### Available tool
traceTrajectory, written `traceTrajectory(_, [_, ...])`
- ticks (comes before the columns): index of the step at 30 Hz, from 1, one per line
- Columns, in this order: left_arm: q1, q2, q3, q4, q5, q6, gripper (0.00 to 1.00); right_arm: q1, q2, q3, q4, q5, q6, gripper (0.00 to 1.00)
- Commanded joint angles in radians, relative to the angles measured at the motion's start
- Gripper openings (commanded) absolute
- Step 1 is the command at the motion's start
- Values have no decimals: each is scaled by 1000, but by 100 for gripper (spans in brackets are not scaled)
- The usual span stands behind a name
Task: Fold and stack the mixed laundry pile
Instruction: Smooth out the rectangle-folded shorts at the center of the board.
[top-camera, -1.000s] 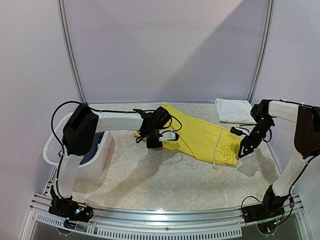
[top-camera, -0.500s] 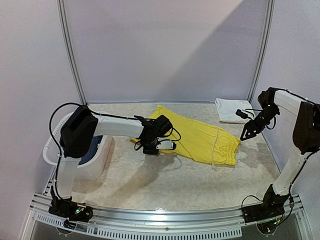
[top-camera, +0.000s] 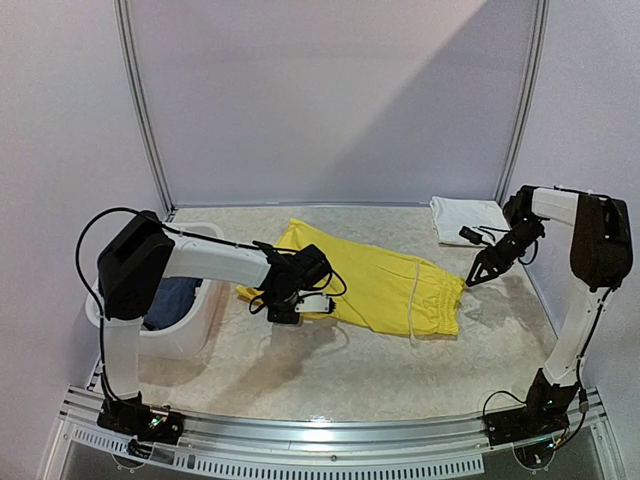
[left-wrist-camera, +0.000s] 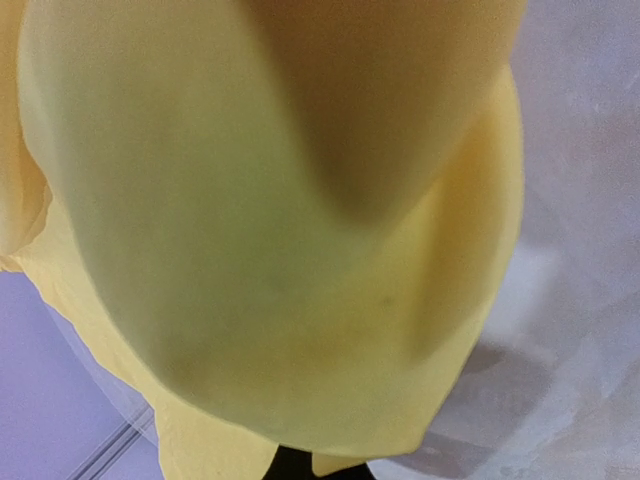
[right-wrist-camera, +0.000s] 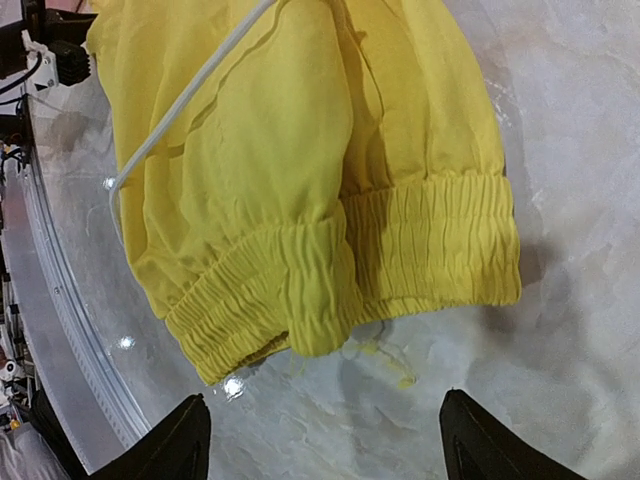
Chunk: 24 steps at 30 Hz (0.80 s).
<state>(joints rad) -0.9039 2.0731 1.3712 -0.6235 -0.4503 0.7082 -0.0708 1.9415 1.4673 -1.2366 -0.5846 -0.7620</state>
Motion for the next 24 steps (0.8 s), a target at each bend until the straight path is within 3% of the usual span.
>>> traceTrajectory(1, [-8,17,-4,-24,0,-18,0,51,53,46,52,-53,5,78])
traceTrajectory(13, [-4,3,-28,-11,-11,-15,0,101,165,90,31,-67,20,56])
traceTrajectory(16, [-4,7,-29,-9,-14,-15,0,101,187,108,-4,-79,3,41])
traceTrajectory(19, [-3,5,-37,-8,-17,-12,0,96,216,146,-64,-71,-21,12])
traceTrajectory(21, [-3,-3,-53,6,-26,0,0,80,229,182,-104,-83,-34,6])
traceTrajectory(24, [-3,-1,-76,33,-63,29,0,8,258,256,-189,-109,-54,5])
